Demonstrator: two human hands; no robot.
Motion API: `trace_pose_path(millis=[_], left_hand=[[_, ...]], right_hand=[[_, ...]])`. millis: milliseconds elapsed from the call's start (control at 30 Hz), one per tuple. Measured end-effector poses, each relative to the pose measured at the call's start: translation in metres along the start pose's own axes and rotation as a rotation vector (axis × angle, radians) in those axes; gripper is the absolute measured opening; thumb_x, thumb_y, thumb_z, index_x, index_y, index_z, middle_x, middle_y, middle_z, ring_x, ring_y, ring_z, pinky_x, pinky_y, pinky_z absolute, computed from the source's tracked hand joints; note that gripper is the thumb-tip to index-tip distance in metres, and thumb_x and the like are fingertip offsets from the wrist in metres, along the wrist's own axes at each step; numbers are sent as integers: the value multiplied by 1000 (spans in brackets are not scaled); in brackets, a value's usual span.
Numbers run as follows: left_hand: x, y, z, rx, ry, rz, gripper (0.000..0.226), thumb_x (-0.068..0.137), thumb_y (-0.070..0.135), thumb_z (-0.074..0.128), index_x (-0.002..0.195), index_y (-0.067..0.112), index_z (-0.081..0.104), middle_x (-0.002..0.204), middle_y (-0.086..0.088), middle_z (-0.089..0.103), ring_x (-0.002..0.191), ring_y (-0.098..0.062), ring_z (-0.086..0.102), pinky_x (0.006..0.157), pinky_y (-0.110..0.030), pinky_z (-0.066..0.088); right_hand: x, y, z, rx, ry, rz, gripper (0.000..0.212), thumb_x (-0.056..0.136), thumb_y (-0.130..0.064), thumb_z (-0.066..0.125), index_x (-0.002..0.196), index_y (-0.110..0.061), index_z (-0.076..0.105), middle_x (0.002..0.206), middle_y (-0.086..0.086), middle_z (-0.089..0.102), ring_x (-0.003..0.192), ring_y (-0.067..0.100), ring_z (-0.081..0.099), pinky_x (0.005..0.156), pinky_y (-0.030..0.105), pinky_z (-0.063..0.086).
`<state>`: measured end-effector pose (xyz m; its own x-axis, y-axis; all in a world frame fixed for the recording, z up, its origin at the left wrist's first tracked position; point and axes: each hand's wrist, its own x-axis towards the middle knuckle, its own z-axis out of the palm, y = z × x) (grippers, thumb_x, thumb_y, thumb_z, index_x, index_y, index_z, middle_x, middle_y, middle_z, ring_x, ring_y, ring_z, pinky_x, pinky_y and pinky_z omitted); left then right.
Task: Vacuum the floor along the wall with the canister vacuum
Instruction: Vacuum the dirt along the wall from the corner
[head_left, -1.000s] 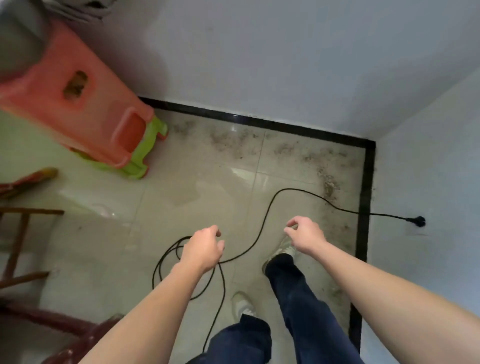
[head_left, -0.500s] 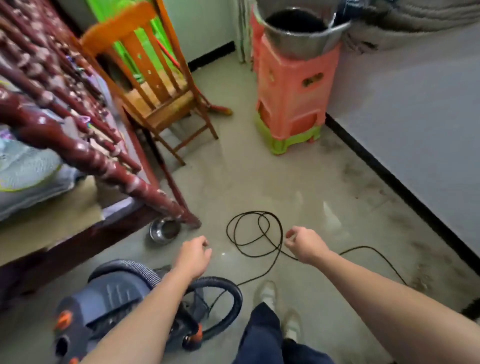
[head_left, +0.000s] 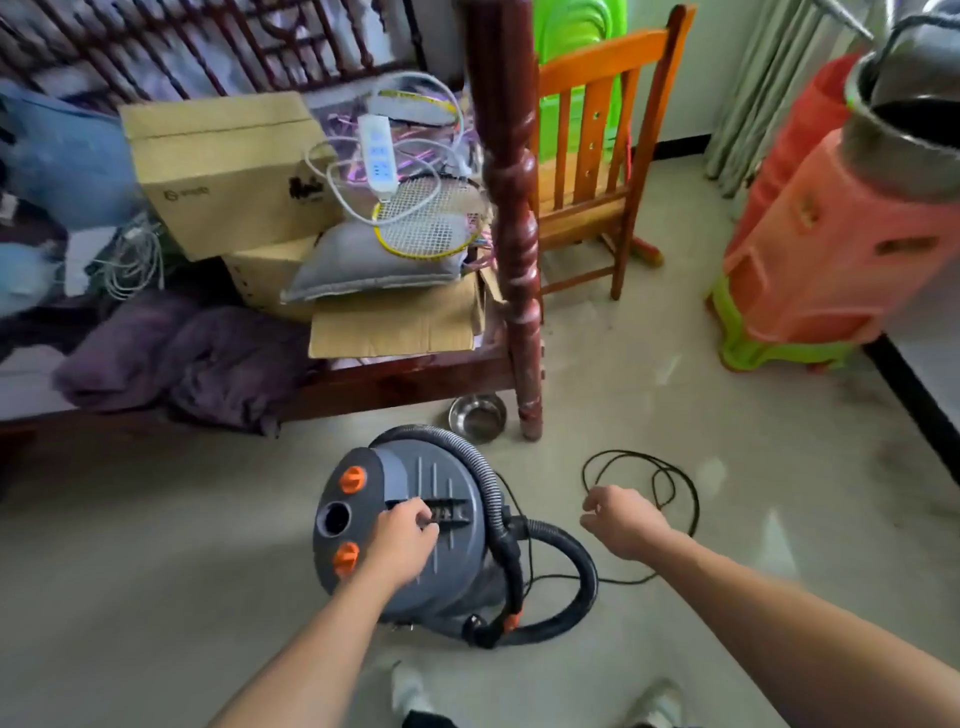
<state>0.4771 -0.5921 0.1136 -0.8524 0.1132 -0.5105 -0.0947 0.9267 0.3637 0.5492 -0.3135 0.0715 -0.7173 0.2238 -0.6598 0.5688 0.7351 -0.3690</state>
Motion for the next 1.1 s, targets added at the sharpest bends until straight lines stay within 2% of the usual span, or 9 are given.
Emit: trace_pose_path(millis=[100,233,300,400,467,667,800,933,1100], left_hand=[[16,-61,-24,-2,6,16,13,90,24,58,100,18,64,95,-8,68,94,-30,60,83,-35,50],[48,-129,-47,77,-47,99,14,90,22,58,102,15,63,99,-8,68,96,-30,60,78,-31,45],[68,-147,-57,128,-75,149,14,90,22,56,101,16,62,100,-8,68,97,-29,60,77,-31,43],[105,-152,-61,254,-98,222,17,92,27,53,106,20,61,111,-5,64,103,-29,59,81,-32,45],[127,-147,-53,337,-93,298,20,93,29,52,110,21,59,118,-5,58,109,-29,55,88,-35,45],[193,-129,13,532,15,574,37,95,34,47,126,16,55,139,-10,45,131,-27,35,108,-39,25],[207,-141,55,628,55,623,37,98,30,35,118,15,62,137,-11,53,134,-28,38,117,-44,7],[214,-157,72,459,201,714,41,89,26,35,107,11,68,114,-5,66,117,-30,53,117,-49,13],[221,-163,79,375,224,777,40,86,25,38,109,11,67,111,-3,67,113,-28,53,117,-48,13]], right_hand=[[14,-56,36,0,-6,15,29,89,-38,58,114,-25,64,108,2,68,93,21,62,73,26,45],[25,-112,95,127,-27,124,10,84,-30,58,85,-24,65,78,-5,65,73,18,64,58,27,49],[29,-130,120,175,-10,170,12,82,-29,56,82,-22,66,73,-6,64,68,17,62,54,26,47],[39,-137,142,244,57,249,13,83,-30,57,87,-25,68,82,0,69,75,23,65,66,30,53],[47,-128,154,267,100,310,16,85,-29,58,91,-21,70,87,4,72,77,25,64,65,28,49],[89,-75,208,315,94,530,46,85,-30,64,128,-16,56,118,10,66,105,29,65,83,32,50],[127,-50,247,361,45,557,62,83,-26,66,139,-15,42,118,9,64,104,30,63,76,32,45],[161,-36,275,459,-42,534,48,70,-18,76,109,-25,50,88,-2,59,72,15,56,64,28,45],[167,-28,298,589,14,519,35,67,-9,73,93,-25,57,88,2,68,81,23,65,76,38,58]])
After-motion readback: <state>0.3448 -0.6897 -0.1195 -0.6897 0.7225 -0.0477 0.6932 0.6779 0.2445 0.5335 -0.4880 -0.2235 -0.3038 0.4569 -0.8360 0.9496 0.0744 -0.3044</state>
